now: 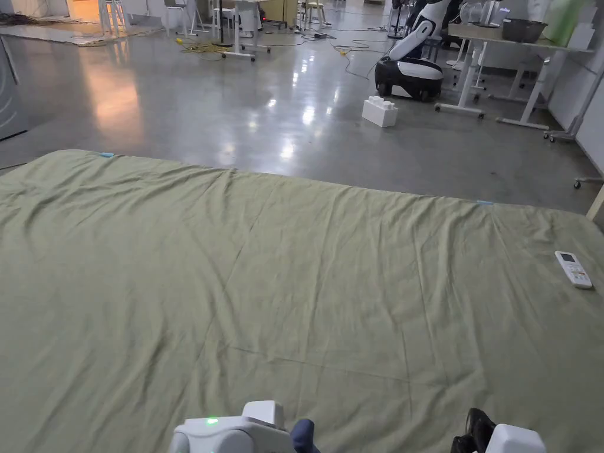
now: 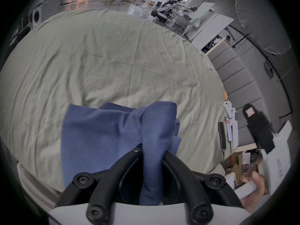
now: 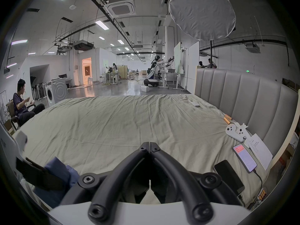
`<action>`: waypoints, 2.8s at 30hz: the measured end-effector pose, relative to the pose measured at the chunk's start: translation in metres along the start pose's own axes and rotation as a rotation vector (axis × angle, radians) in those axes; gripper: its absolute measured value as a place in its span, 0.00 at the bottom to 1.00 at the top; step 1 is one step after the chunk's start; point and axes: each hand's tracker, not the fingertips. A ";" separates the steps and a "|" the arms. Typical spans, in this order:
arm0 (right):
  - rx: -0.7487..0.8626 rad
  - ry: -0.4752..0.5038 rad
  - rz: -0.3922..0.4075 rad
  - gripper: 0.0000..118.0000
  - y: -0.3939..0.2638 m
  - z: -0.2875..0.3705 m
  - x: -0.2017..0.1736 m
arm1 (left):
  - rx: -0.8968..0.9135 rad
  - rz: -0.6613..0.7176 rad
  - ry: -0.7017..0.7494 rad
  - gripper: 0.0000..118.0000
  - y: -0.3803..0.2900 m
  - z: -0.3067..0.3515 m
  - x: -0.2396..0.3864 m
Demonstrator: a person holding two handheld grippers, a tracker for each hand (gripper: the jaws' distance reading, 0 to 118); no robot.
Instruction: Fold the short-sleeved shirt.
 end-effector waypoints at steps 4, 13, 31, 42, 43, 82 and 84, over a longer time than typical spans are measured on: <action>-0.003 -0.006 0.001 0.00 -0.002 0.002 0.004 | 0.017 0.015 0.022 0.12 -0.006 -0.017 0.007; -0.001 -0.019 0.008 0.00 -0.002 0.006 0.011 | 0.065 0.043 -0.227 0.58 0.005 0.031 -0.004; -0.013 -0.031 -0.005 0.00 -0.007 0.010 0.016 | -0.097 -0.013 -0.163 0.09 -0.043 -0.062 0.012; -0.005 -0.024 0.009 0.00 -0.004 0.012 0.014 | -0.029 -0.053 -0.189 0.08 -0.035 -0.038 0.016; 0.000 -0.025 0.010 0.00 -0.002 0.012 0.013 | 0.003 -0.066 -0.205 0.08 -0.029 -0.028 0.017; -0.031 0.147 0.108 0.00 0.052 0.013 -0.019 | 0.816 -0.241 0.434 0.08 -0.009 0.139 -0.119; -0.078 0.217 0.121 0.00 0.008 0.025 -0.057 | 0.785 -0.223 0.432 0.08 -0.018 0.135 -0.129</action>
